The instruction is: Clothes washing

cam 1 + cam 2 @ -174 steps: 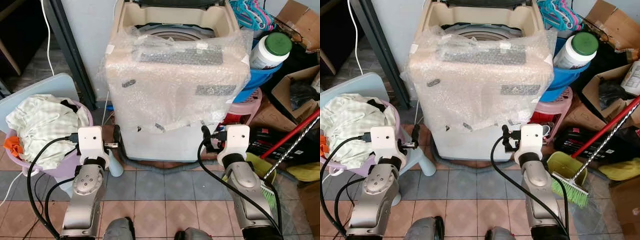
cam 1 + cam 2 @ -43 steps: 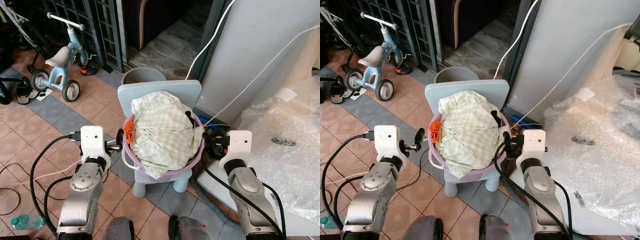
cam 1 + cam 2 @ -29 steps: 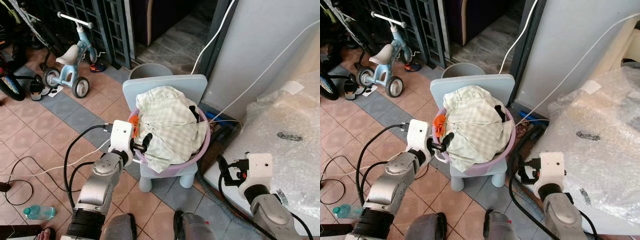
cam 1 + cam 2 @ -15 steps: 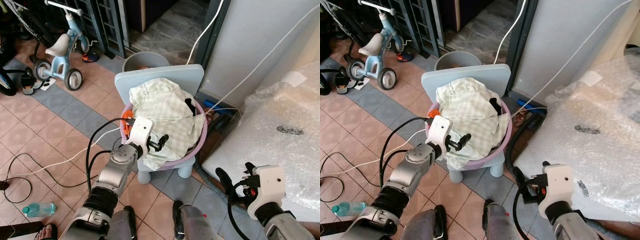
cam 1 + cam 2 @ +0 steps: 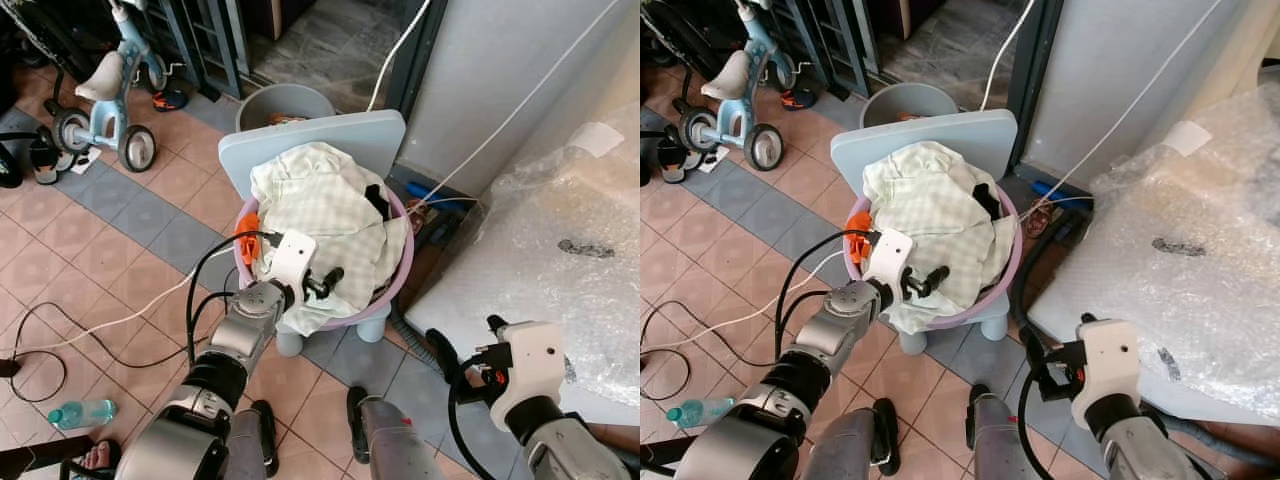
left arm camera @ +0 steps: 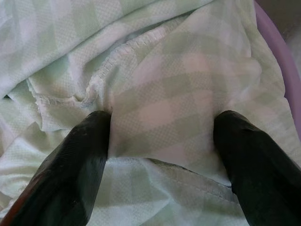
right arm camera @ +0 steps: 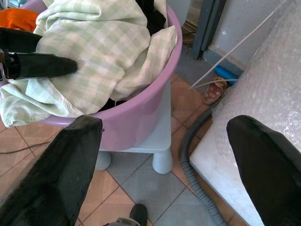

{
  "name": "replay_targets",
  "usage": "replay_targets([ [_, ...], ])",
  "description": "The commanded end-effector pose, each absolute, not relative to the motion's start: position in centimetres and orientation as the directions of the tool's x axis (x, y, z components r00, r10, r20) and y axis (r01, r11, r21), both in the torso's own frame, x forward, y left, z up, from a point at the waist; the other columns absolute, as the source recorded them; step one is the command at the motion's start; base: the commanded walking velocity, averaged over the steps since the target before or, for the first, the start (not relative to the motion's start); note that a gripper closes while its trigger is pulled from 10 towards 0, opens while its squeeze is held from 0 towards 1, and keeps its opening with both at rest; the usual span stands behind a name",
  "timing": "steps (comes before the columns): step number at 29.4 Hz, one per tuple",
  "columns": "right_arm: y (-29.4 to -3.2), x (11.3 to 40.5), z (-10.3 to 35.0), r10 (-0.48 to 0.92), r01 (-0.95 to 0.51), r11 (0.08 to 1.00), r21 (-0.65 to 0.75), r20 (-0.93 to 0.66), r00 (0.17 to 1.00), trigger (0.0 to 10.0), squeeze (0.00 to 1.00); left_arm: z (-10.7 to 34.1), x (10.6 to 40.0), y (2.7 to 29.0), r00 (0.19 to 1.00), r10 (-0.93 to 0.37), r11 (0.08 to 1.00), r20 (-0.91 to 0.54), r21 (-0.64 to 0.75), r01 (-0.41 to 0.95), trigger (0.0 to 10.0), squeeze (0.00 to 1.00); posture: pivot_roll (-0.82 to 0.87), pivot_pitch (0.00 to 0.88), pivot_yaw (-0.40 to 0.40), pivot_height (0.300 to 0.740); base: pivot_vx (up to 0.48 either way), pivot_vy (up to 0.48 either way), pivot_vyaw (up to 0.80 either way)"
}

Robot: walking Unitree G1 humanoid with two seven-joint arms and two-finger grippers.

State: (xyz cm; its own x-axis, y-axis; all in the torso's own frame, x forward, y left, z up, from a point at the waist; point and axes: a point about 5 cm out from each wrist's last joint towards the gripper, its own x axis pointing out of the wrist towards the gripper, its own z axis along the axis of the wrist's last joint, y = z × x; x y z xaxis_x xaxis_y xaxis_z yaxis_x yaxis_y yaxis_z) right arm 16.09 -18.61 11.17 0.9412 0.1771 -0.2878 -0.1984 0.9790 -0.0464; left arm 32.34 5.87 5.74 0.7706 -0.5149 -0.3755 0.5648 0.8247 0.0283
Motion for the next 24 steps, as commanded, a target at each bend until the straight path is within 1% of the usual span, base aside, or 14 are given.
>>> replay_targets([
  [1, -18.8, 16.2, 11.0, 0.176, -0.201, 0.978, -0.05, -0.309, 0.934, 10.0, 0.0, 4.3, 31.7, 5.9, 0.752, -0.499, 0.828, -0.431, 0.02, 0.56, 0.0, 0.0, -0.19, 0.262, 0.016, 0.74, 0.0, 0.0, 0.0],
  [8, -18.7, 16.9, 11.3, 0.226, -0.245, 0.969, -0.03, -0.286, 0.931, 10.0, 0.0, 4.2, 31.7, 5.8, 0.756, -0.499, 0.831, -0.424, 0.014, 0.557, 0.0, 0.0, -0.18, 0.237, 0.007, 0.74, 0.0, 0.0, 0.0],
  [9, -18.2, 17.2, 11.6, 0.27, -0.275, 0.961, 0.021, -0.273, 0.923, 10.0, 0.0, 4.1, 31.8, 5.9, 0.756, -0.499, 0.83, -0.423, 0.015, 0.557, 0.0, 0.0, -0.18, 0.227, 0.006, 0.74, 0.0, 0.0, 0.0],
  [11, -18.0, 17.3, 11.6, 0.292, -0.291, 0.956, 0.042, -0.27, 0.918, 10.0, 0.0, 4.1, 31.8, 5.9, 0.756, -0.5, 0.83, -0.422, 0.016, 0.557, 0.0, 0.0, -0.18, 0.224, 0.007, 0.74, 0.0, 0.0, 0.0],
  [14, -16.8, 17.4, 12.2, 0.412, -0.389, 0.911, 0.14, -0.235, 0.88, 10.0, 0.0, 4.0, 31.9, 6.0, 0.758, -0.497, 0.83, -0.423, 0.021, 0.557, 0.0, 0.0, -0.19, 0.214, 0.005, 0.74, 0.0, 0.0, 0.0],
  [16, -16.3, 17.6, 12.5, 0.471, -0.448, 0.882, 0.146, -0.223, 0.854, 10.0, 0.0, 4.0, 32.0, 6.0, 0.761, -0.495, 0.832, -0.419, 0.023, 0.554, 0.0, 0.0, -0.18, 0.206, 0.002, 0.74, 0.0, 0.0, 0.0],
  [21, -16.6, 18.1, 12.3, 0.451, -0.434, 0.892, 0.125, -0.232, 0.861, 10.0, 0.0, 4.0, 32.1, 6.0, 0.772, -0.489, 0.839, -0.406, 0.021, 0.543, 0.0, 0.0, -0.18, 0.197, -0.002, 0.74, 0.0, 0.0, 0.0],
  [24, -16.8, 18.5, 12.2, 0.439, -0.423, 0.899, 0.116, -0.232, 0.868, 10.0, 0.0, 4.1, 32.2, 6.1, 0.793, -0.47, 0.853, -0.388, 0.032, 0.521, 0.0, 0.0, -0.17, 0.19, -0.004, 0.74, 0.0, 0.0, 0.0],
])
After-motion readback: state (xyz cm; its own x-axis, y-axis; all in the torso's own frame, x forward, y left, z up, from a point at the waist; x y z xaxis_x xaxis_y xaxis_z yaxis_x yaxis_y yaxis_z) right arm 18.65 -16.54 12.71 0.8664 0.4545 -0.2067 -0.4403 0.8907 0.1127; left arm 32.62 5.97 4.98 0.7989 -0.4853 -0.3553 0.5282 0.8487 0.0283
